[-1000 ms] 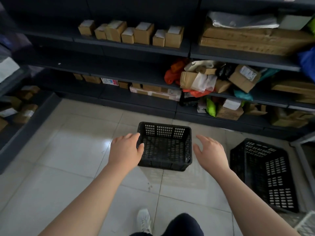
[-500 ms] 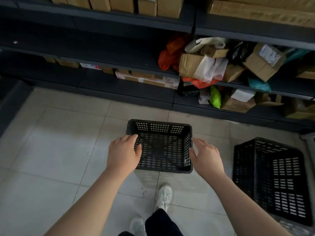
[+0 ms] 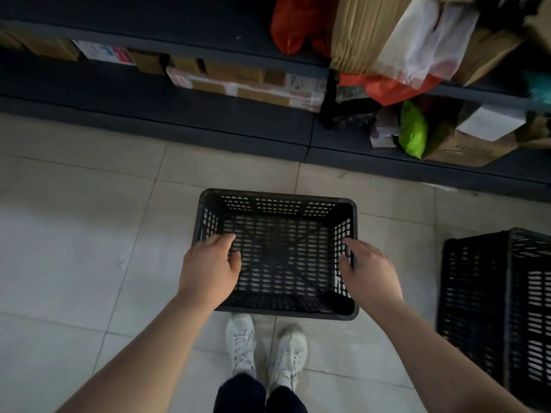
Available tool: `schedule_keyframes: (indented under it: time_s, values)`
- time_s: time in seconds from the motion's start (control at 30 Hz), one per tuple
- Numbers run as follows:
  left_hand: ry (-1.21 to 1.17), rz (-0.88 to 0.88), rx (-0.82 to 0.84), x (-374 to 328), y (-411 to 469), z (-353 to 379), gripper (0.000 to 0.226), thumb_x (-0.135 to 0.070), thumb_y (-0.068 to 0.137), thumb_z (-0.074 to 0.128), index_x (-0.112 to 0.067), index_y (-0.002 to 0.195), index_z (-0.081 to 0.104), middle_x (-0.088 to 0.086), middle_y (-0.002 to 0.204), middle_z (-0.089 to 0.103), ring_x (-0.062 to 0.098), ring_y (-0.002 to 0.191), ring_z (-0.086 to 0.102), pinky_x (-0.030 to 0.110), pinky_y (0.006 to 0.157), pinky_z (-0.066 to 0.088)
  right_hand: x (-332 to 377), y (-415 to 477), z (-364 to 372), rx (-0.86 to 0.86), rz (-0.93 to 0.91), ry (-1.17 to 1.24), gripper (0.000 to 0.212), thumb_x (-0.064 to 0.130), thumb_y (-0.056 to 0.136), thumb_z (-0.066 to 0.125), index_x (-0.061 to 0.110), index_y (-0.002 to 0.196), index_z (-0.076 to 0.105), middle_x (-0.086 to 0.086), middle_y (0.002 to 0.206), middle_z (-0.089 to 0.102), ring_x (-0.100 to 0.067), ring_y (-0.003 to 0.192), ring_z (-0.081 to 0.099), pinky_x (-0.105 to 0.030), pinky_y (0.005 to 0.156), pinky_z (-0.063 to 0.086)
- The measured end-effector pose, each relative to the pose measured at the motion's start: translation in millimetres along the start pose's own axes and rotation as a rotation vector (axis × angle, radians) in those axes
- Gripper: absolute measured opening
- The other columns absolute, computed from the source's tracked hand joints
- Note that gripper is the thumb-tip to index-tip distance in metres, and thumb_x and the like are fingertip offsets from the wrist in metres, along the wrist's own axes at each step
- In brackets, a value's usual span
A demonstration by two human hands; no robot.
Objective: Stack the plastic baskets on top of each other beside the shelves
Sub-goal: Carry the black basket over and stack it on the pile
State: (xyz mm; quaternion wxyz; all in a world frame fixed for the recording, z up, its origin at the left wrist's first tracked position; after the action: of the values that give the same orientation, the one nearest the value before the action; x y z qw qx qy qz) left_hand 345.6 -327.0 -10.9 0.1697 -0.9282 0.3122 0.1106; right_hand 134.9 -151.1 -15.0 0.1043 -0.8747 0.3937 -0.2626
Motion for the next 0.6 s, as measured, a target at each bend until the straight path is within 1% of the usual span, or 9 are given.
schedule_keyframes:
  time_s: [0.1, 0.17, 0.27, 0.37, 0.43, 0.5, 0.6]
  values:
    - [0.006, 0.01, 0.004, 17, 27, 37, 0.037, -0.024, 0.089, 0.052, -0.012, 0.123, 0.059, 0.008, 0.112, 0.067, 0.031, 0.098, 0.062, 0.042, 0.085, 0.049, -16, 26, 37, 0.014, 0.019, 0.003, 0.038, 0.02, 0.09, 0.052, 0.012, 0.126, 0.057, -0.009, 0.12, 0.064, -0.032, 0.11, 0.057, -0.041, 0.098, 0.041]
    - [0.019, -0.01, 0.016, 32, 42, 53, 0.04, -0.024, 0.09, 0.051, -0.011, 0.126, 0.057, 0.009, 0.118, 0.064, 0.032, 0.103, 0.059, 0.041, 0.087, 0.048, -26, 42, 51, 0.017, 0.036, -0.002, 0.038, 0.02, 0.09, 0.052, 0.012, 0.126, 0.057, -0.011, 0.121, 0.064, -0.033, 0.111, 0.056, -0.041, 0.099, 0.041]
    - [0.046, -0.043, 0.063, 60, 62, 93, 0.045, -0.027, 0.091, 0.049, -0.01, 0.134, 0.05, 0.01, 0.132, 0.055, 0.033, 0.116, 0.051, 0.043, 0.095, 0.044, -48, 69, 81, 0.024, 0.087, -0.007, 0.042, 0.023, 0.091, 0.051, 0.012, 0.131, 0.053, -0.011, 0.129, 0.059, -0.032, 0.118, 0.053, -0.04, 0.102, 0.039]
    - [0.05, -0.084, 0.104, 87, 77, 127, 0.053, -0.03, 0.092, 0.048, -0.01, 0.141, 0.039, 0.012, 0.142, 0.043, 0.034, 0.126, 0.042, 0.046, 0.101, 0.04, -73, 92, 105, 0.016, 0.162, 0.022, 0.045, 0.023, 0.091, 0.051, 0.011, 0.134, 0.05, -0.011, 0.135, 0.054, -0.033, 0.121, 0.05, -0.039, 0.1, 0.041]
    - [0.006, -0.164, 0.114, 108, 85, 144, 0.057, -0.031, 0.092, 0.049, -0.012, 0.143, 0.032, 0.014, 0.145, 0.036, 0.036, 0.129, 0.037, 0.05, 0.101, 0.038, -93, 103, 116, -0.028, 0.197, 0.024, 0.045, 0.023, 0.09, 0.051, 0.01, 0.132, 0.049, -0.012, 0.134, 0.052, -0.036, 0.119, 0.049, -0.042, 0.095, 0.043]
    - [-0.08, -0.272, 0.103, 130, 90, 156, 0.059, -0.03, 0.092, 0.051, -0.013, 0.143, 0.027, 0.017, 0.145, 0.03, 0.04, 0.128, 0.035, 0.053, 0.102, 0.037, -115, 111, 126, -0.058, 0.256, 0.047, 0.042, 0.025, 0.089, 0.05, 0.012, 0.129, 0.048, -0.014, 0.127, 0.052, -0.039, 0.113, 0.051, -0.045, 0.089, 0.046]
    - [-0.227, -0.415, 0.09, 160, 94, 172, 0.049, -0.033, 0.093, 0.047, -0.017, 0.137, 0.031, 0.021, 0.139, 0.032, 0.042, 0.123, 0.042, 0.057, 0.102, 0.039, -149, 118, 144, -0.058, 0.396, 0.12, 0.039, 0.032, 0.093, 0.046, 0.015, 0.128, 0.047, -0.019, 0.119, 0.056, -0.04, 0.105, 0.054, -0.042, 0.082, 0.044]
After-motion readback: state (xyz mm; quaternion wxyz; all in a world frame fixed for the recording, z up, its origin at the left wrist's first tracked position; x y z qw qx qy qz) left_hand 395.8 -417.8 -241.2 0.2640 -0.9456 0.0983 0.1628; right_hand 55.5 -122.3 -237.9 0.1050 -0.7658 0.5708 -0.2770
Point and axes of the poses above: each hand's wrist, its own y-axis towards the middle knuckle, its own z-axis out of the palm, x = y × z, the point moved 9 cm from there along y, towards the middle knuckle
